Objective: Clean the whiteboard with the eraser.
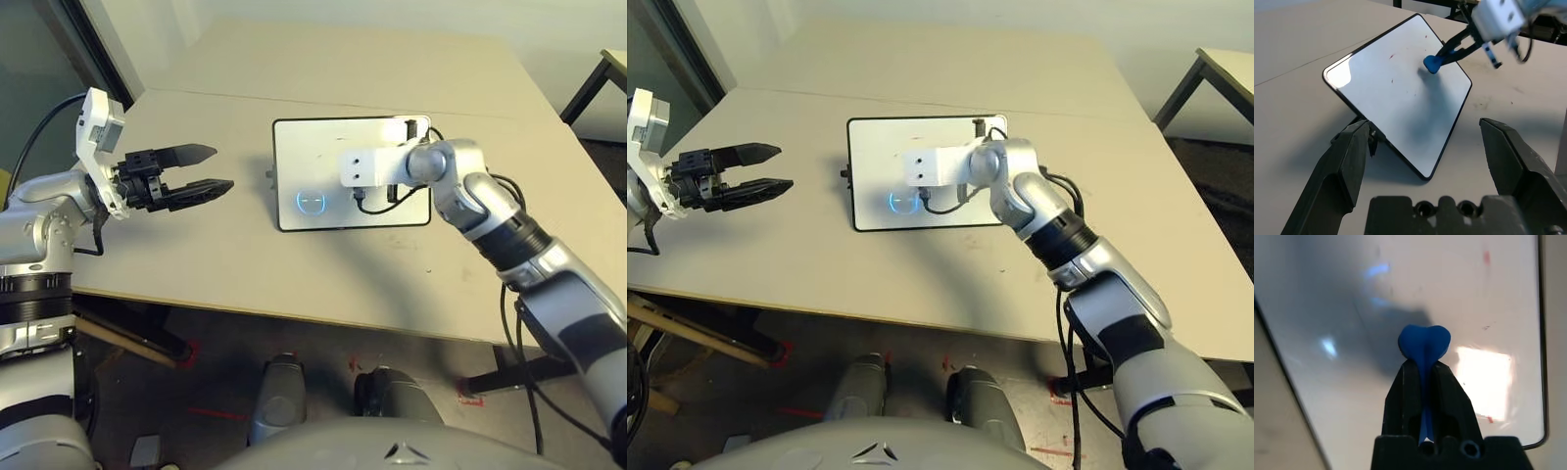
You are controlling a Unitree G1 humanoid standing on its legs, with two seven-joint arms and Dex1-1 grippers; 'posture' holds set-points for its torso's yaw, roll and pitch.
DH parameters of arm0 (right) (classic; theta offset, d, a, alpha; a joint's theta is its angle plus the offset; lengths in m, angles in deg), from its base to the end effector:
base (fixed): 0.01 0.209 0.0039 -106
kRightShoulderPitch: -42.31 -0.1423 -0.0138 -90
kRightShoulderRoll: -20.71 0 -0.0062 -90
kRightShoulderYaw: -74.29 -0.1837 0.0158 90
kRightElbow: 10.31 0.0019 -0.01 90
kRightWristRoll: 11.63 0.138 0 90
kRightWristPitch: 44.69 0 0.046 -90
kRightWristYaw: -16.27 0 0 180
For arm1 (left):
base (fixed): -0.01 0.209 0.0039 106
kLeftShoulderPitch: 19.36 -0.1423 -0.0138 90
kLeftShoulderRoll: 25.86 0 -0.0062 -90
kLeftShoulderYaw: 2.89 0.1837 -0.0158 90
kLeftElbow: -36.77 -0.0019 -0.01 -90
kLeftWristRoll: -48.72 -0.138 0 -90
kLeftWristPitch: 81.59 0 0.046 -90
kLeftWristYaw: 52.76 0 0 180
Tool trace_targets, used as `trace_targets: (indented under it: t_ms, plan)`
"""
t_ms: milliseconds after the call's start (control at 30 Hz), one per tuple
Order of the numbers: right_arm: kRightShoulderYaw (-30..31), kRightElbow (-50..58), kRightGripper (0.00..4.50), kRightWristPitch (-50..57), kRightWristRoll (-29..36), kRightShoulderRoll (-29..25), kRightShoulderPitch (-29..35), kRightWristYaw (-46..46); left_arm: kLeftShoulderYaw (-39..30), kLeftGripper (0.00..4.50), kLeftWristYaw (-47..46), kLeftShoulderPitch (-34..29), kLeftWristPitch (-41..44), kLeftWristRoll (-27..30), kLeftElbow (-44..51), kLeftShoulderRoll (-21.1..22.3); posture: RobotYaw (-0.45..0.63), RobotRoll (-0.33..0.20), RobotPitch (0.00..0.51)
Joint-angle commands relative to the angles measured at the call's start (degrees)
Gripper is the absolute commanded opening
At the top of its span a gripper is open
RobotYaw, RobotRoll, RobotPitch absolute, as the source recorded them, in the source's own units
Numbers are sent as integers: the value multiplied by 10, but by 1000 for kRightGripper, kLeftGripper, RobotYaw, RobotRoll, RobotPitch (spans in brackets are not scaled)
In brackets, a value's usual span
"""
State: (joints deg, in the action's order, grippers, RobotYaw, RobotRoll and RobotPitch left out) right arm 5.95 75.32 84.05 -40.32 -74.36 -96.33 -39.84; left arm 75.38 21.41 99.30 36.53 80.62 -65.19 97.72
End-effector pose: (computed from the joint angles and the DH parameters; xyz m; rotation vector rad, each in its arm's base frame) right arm 0.3094 -0.1188 0.2116 -0.9817 0.3027 0.7886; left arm 0.2611 0.3210 0.2080 0.1121 0.1102 -1.0333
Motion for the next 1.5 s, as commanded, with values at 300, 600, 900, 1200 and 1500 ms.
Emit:
trace_targets:
  t_ms: [300, 600, 900, 1200, 1500]
  plan:
    - [-286, -17, 68, 333, 151, -24, -57, 116, 12, 4500, 9, 13, -10, -7, -10, -3, 337, 0, 29]
    - [-400, -96, 68, 349, 189, -23, -4, 287, 26, 4500, 18, 32, -18, -13, -28, -7, 319, 0, 28]
    - [-441, -104, 63, 358, 236, 25, 38, 388, 25, 4500, 18, 32, -21, -15, -28, -8, 323, 0, 24]
    - [-457, -130, 61, 364, 282, 38, 57, 438, 21, 4500, 13, 25, -19, -13, -21, -8, 336, 0, 21]
    - [-491, -100, 2708, 435, 337, 29, 33, 448, 21, 4500, 17, 31, -21, -15, -29, -2, 330, 0, 26]
